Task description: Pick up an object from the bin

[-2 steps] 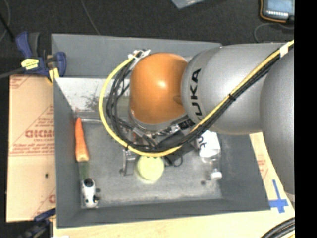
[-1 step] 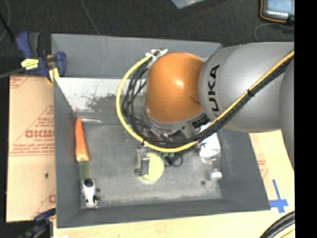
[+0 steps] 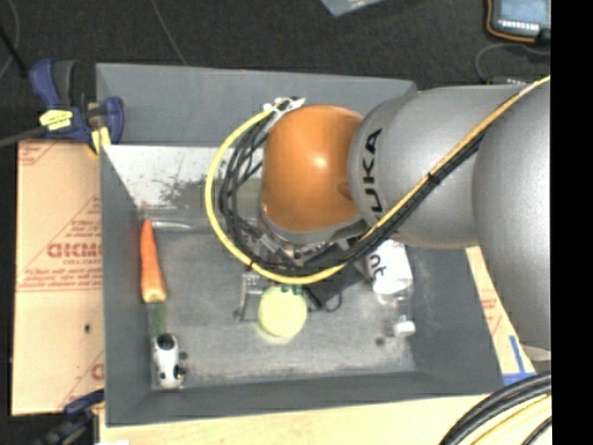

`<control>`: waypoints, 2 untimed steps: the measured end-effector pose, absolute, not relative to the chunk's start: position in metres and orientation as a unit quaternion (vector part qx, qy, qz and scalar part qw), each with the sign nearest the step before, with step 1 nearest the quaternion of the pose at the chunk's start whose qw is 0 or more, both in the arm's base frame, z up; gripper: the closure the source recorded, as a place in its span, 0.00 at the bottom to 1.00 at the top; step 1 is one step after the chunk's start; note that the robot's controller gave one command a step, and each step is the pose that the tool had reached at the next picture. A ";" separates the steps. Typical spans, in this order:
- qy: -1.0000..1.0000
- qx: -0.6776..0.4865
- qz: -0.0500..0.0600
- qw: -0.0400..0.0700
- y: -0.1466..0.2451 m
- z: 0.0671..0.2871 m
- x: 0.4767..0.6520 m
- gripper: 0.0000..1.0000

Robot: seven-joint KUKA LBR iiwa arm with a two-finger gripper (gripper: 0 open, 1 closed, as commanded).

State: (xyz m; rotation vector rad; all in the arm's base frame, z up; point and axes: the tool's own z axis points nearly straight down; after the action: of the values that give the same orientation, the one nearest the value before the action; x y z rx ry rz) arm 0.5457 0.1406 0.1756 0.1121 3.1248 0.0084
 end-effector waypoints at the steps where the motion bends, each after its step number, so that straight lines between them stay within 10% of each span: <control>1: 0.992 0.130 0.001 0.000 0.125 0.139 0.548 0.00; 2: 0.997 0.074 0.001 0.003 0.108 0.129 0.544 0.00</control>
Offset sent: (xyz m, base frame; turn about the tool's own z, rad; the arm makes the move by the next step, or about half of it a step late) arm -0.0082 -0.0504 -0.0539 0.2001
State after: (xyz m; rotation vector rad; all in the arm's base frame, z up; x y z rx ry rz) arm 0.5442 0.1078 0.1286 0.2315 3.1265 0.0018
